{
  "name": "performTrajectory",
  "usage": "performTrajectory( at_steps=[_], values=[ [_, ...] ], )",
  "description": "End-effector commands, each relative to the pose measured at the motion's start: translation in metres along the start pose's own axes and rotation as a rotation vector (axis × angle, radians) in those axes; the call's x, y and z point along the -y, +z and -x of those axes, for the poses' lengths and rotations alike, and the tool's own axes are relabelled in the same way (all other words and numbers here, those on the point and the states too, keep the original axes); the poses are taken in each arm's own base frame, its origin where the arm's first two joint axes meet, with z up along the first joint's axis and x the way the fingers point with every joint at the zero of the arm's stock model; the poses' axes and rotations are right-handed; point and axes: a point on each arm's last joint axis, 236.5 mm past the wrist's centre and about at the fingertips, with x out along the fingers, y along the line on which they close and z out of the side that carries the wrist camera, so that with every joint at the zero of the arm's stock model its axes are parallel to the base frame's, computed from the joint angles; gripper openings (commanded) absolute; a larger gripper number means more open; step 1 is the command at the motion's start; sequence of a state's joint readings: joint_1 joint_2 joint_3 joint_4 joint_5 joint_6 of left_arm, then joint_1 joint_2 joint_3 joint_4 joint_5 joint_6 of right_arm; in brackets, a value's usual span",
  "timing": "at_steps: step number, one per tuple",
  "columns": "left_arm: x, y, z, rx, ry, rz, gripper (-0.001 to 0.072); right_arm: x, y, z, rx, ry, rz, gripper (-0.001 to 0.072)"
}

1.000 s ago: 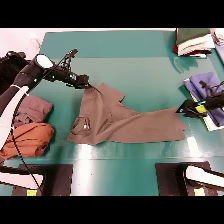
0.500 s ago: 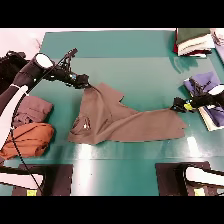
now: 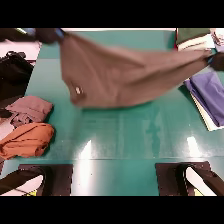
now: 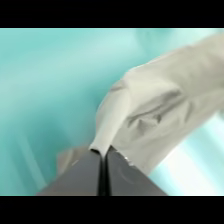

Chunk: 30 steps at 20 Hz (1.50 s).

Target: Fold the shirts.

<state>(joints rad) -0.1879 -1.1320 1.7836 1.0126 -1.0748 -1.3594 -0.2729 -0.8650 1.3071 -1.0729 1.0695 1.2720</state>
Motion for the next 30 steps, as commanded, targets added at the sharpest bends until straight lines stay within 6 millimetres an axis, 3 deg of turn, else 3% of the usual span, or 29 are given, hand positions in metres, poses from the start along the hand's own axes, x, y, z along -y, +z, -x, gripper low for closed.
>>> performTrajectory(
  at_steps=[1,4,6,9,10,12,14,16,19,21,22,24,25,26,27,30],
  values=[
    [0.061,0.094,0.129,0.344,0.036,-0.175,0.0030,-0.044,0.058,0.097,0.229,-0.003,0.122,0.0018],
    [0.092,0.128,0.202,0.527,0.051,-0.215,0.0030,-0.062,0.067,0.129,0.258,0.009,0.150,0.0017],
    [0.103,0.142,0.231,0.627,0.054,-0.233,0.0030,-0.068,0.069,0.135,0.226,0.021,0.162,0.0017],
    [0.088,0.148,0.234,0.647,0.136,-0.261,0.0029,-0.069,0.069,0.128,0.138,0.043,0.143,0.0016],
    [0.072,0.146,0.223,0.620,0.180,-0.262,0.0029,-0.066,0.067,0.120,0.094,0.050,0.123,0.0016],
    [0.027,0.132,0.179,0.500,0.279,-0.229,0.0030,-0.054,0.055,0.090,-0.020,0.066,0.066,0.0017],
    [-0.032,0.095,0.108,0.290,0.363,-0.159,0.0030,-0.035,0.023,0.045,-0.187,0.078,-0.021,0.0017],
    [-0.081,0.040,0.027,0.059,0.384,-0.088,0.0031,-0.016,-0.026,-0.002,-0.379,0.090,-0.138,0.0017],
    [-0.141,-0.070,-0.093,-0.265,0.357,0.059,0.0031,0.012,-0.093,-0.066,-0.559,0.086,-0.270,0.0016],
    [-0.168,-0.133,-0.147,-0.400,0.345,0.148,0.0032,0.026,-0.118,-0.098,-0.603,0.074,-0.329,0.0016],
    [-0.179,-0.159,-0.164,-0.448,0.355,0.200,0.0032,0.032,-0.127,-0.112,-0.619,0.069,-0.348,0.0017],
    [-0.191,-0.186,-0.178,-0.494,0.373,0.263,0.0053,0.041,-0.136,-0.133,-0.627,0.064,-0.374,0.0019],
    [-0.195,-0.189,-0.178,-0.496,0.378,0.269,0.0334,0.045,-0.136,-0.142,-0.614,0.060,-0.382,0.0065],
    [-0.198,-0.187,-0.176,-0.492,0.382,0.276,0.0622,0.047,-0.134,-0.149,-0.594,0.062,-0.394,0.0293],
    [-0.203,-0.186,-0.167,-0.508,0.391,0.286,0.0601,0.049,-0.130,-0.154,-0.572,0.065,-0.408,0.0356],
    [-0.203,-0.213,-0.122,-0.726,0.383,0.287,0.0602,0.044,-0.130,-0.142,-0.590,0.096,-0.386,0.0354]
  ],
)
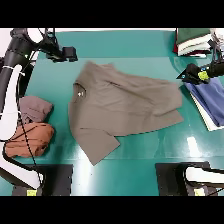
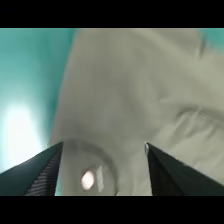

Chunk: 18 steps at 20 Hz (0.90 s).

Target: Fold the shirts.

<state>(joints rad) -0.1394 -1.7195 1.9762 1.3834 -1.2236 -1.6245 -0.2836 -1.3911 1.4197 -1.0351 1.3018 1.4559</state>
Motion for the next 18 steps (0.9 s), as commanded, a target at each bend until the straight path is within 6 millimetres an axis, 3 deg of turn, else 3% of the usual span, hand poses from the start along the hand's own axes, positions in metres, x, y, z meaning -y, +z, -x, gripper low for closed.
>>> performTrajectory(
  at_steps=[1,2,4,7,12,14,16,18],
  values=[
    [-0.022,-0.061,0.008,-0.280,0.017,-0.048,0.0602,-0.004,-0.010,0.002,-0.036,0.024,0.039,0.0353],
    [-0.023,-0.079,0.011,-0.355,0.015,-0.062,0.0602,-0.008,-0.017,0.008,-0.055,0.030,0.059,0.0353],
    [-0.015,-0.096,0.012,-0.376,-0.020,-0.044,0.0603,-0.022,-0.026,0.022,-0.059,0.038,0.102,0.0353],
    [-0.016,-0.137,0.024,-0.399,-0.020,-0.030,0.0603,-0.045,-0.029,0.052,0.009,0.043,0.179,0.0353],
    [-0.044,-0.255,0.045,-0.421,0.089,0.037,0.0603,-0.080,-0.034,0.088,0.113,0.054,0.269,0.0323],
    [-0.045,-0.301,0.038,-0.425,0.093,0.134,0.0603,-0.092,-0.037,0.091,0.127,0.065,0.300,0.0323],
    [-0.035,-0.335,0.025,-0.450,0.052,0.242,0.0603,-0.102,-0.041,0.086,0.112,0.078,0.323,0.0323],
    [-0.009,-0.346,0.012,-0.439,-0.062,0.343,0.0603,-0.110,-0.047,0.076,0.080,0.095,0.343,0.0323]
  ],
)
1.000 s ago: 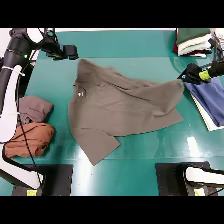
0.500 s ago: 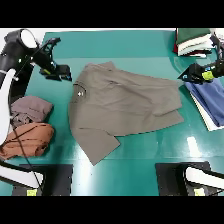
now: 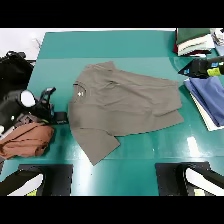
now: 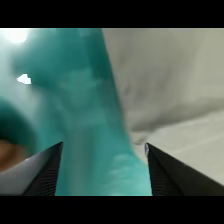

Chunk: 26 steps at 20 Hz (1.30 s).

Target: Fold the shirts.

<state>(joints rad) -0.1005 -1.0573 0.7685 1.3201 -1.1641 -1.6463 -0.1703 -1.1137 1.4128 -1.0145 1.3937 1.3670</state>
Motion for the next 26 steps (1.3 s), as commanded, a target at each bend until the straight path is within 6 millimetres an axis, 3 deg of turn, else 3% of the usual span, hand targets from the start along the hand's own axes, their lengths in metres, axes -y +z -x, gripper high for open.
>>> performTrajectory(
  at_steps=[1,5,8,12,15,16,17,19,22,24,26],
  values=[
    [0.028,-0.020,-0.031,0.033,-0.181,0.144,0.0603,-0.020,-0.005,-0.012,-0.033,0.035,0.043,0.0323],
    [0.037,-0.007,-0.033,0.095,-0.233,0.182,0.0602,-0.039,-0.014,-0.032,-0.090,0.073,0.080,0.0323],
    [0.045,-0.009,-0.031,0.080,-0.266,0.195,0.0602,-0.043,-0.015,-0.035,-0.096,0.080,0.088,0.0323],
    [0.057,-0.029,-0.044,0.036,-0.292,0.177,0.0601,-0.031,-0.013,-0.031,-0.090,0.062,0.062,0.0323],
    [0.064,-0.022,-0.037,0.055,-0.312,0.170,0.0583,-0.013,-0.014,-0.024,-0.094,0.038,0.022,0.0323],
    [0.068,-0.013,-0.031,0.077,-0.319,0.159,0.0280,-0.003,-0.017,-0.022,-0.104,0.025,0.001,0.0323],
    [0.072,-0.002,-0.021,0.107,-0.325,0.141,0.0039,0.009,-0.023,-0.021,-0.115,0.014,-0.027,0.0323],
    [0.083,0.021,0.001,0.170,-0.348,0.109,0.0032,0.040,-0.049,-0.025,-0.146,-0.016,-0.129,0.0323],
    [0.096,0.046,0.029,0.247,-0.373,0.058,0.0032,0.095,-0.106,-0.038,-0.197,-0.059,-0.318,0.0327],
    [0.099,0.053,0.036,0.270,-0.378,0.052,0.0032,0.127,-0.151,-0.047,-0.238,-0.073,-0.474,0.0436],
    [0.097,0.053,0.035,0.270,-0.370,0.047,0.0032,0.150,-0.190,-0.056,-0.247,-0.088,-0.624,0.0438]
  ],
)
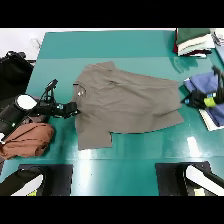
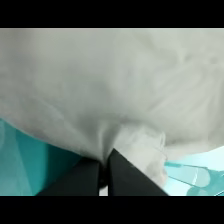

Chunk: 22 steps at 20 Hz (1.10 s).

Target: Fold the shirts.

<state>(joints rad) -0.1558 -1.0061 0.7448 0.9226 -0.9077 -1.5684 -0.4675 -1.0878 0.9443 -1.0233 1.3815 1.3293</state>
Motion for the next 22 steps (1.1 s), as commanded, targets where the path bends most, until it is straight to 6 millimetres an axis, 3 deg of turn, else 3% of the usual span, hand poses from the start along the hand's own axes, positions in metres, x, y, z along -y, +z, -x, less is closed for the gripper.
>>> performTrajectory(
  at_steps=[1,5,12,15,16,18,19,21,22],
  values=[
    [0.005,0.010,0.005,0.025,-0.001,-0.026,0.0032,0.062,-0.041,-0.033,-0.020,-0.003,-0.246,0.0438],
    [0.005,0.015,0.005,0.048,0.000,-0.027,0.0032,0.086,-0.052,-0.056,0.017,-0.032,-0.328,0.0437],
    [0.005,0.017,0.005,0.057,-0.001,-0.026,0.0032,0.070,-0.032,-0.084,-0.049,0.028,-0.322,0.0400],
    [0.005,0.015,0.005,0.046,-0.002,-0.025,0.0032,0.053,-0.016,-0.092,-0.039,0.015,-0.197,0.0065],
    [0.006,0.015,0.006,0.047,-0.005,-0.024,0.0031,0.043,-0.011,-0.089,-0.033,0.018,-0.136,0.0019],
    [0.018,0.023,0.018,0.090,-0.025,-0.046,0.0031,0.013,0.007,-0.069,0.025,0.027,-0.021,0.0018],
    [0.032,0.035,0.036,0.140,-0.045,-0.079,0.0031,-0.007,0.023,-0.046,0.091,0.032,0.054,0.0018],
    [0.080,0.066,0.093,0.290,-0.109,-0.181,0.0031,-0.056,0.055,0.020,0.272,0.040,0.206,0.0018],
    [0.112,0.081,0.135,0.387,-0.153,-0.244,0.0031,-0.081,0.068,0.061,0.376,0.042,0.276,0.0018]
  ],
)
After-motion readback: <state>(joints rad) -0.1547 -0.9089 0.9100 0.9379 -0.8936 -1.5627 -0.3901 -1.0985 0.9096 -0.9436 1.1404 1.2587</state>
